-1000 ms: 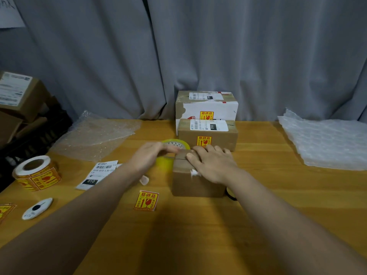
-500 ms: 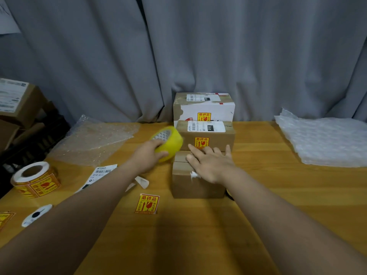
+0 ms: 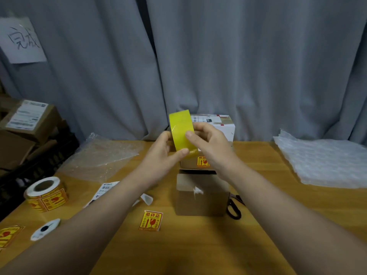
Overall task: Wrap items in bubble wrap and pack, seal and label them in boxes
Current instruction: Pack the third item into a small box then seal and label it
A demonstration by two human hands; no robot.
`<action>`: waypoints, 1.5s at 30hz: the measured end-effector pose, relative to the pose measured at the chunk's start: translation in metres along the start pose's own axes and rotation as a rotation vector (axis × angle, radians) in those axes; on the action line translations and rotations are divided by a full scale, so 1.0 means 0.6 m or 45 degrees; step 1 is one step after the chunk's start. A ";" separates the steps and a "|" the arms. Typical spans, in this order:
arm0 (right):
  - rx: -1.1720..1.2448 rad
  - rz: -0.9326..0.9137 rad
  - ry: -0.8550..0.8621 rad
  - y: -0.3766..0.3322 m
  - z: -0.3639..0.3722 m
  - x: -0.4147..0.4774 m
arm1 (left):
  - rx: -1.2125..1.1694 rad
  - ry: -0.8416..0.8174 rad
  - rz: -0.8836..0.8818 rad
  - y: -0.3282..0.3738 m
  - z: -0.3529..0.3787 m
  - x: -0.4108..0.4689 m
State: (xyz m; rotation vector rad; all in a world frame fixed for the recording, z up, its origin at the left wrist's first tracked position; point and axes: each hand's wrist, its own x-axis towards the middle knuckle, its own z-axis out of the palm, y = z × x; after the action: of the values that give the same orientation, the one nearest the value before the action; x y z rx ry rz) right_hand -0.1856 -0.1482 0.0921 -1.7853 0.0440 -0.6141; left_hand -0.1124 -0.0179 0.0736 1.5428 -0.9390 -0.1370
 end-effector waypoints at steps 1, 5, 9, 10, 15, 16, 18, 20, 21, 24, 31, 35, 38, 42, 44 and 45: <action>0.022 0.027 0.021 -0.003 -0.006 0.001 | 0.098 0.044 -0.017 0.006 0.004 0.002; -0.063 0.023 -0.023 -0.006 -0.031 -0.006 | 0.305 0.300 -0.004 0.043 0.007 0.019; -0.288 -0.040 -0.007 -0.008 -0.043 -0.002 | 0.487 0.157 -0.040 0.065 0.001 0.042; -0.315 -0.049 -0.008 -0.008 -0.046 -0.001 | 0.435 0.146 -0.045 0.065 0.000 0.047; -0.440 -0.092 0.018 -0.010 -0.055 0.002 | 0.130 0.058 -0.136 0.075 0.003 0.055; -0.475 -0.108 0.026 -0.009 -0.057 0.004 | 0.120 0.059 -0.128 0.073 0.004 0.057; -0.535 -0.123 0.038 -0.007 -0.061 0.009 | 0.170 0.075 -0.066 0.073 0.009 0.059; -0.535 -0.113 0.078 -0.005 -0.065 0.013 | 0.356 0.094 0.069 0.072 0.016 0.061; -0.525 -0.120 0.094 -0.004 -0.066 0.015 | 0.459 0.104 0.136 0.072 0.020 0.062; -0.564 -0.146 0.064 -0.005 -0.068 0.025 | 0.599 0.154 0.212 0.069 0.026 0.065; -0.925 -0.020 0.048 -0.006 -0.067 0.051 | 0.465 0.262 0.152 0.066 0.037 0.067; -0.932 -0.158 0.071 -0.013 -0.065 0.050 | 0.213 0.280 -0.007 0.059 0.041 0.058; -1.062 -0.146 0.086 -0.018 -0.079 0.052 | 0.277 0.172 -0.111 0.039 0.022 0.052; -1.230 -0.039 0.074 -0.013 -0.116 0.055 | 0.767 -0.469 -0.258 -0.025 0.004 0.008; -1.293 -0.023 0.016 -0.011 -0.123 0.054 | 0.779 -0.665 -0.284 -0.064 0.016 -0.011; -1.297 -0.020 -0.014 -0.012 -0.123 0.054 | 0.708 -0.649 -0.314 -0.080 0.023 -0.015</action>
State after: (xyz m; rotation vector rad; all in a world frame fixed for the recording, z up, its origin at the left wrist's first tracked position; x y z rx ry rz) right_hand -0.1912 -0.2226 0.1240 -2.7671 0.3944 -0.6403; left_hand -0.1038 -0.0273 0.0246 2.1980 -1.2475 -0.4962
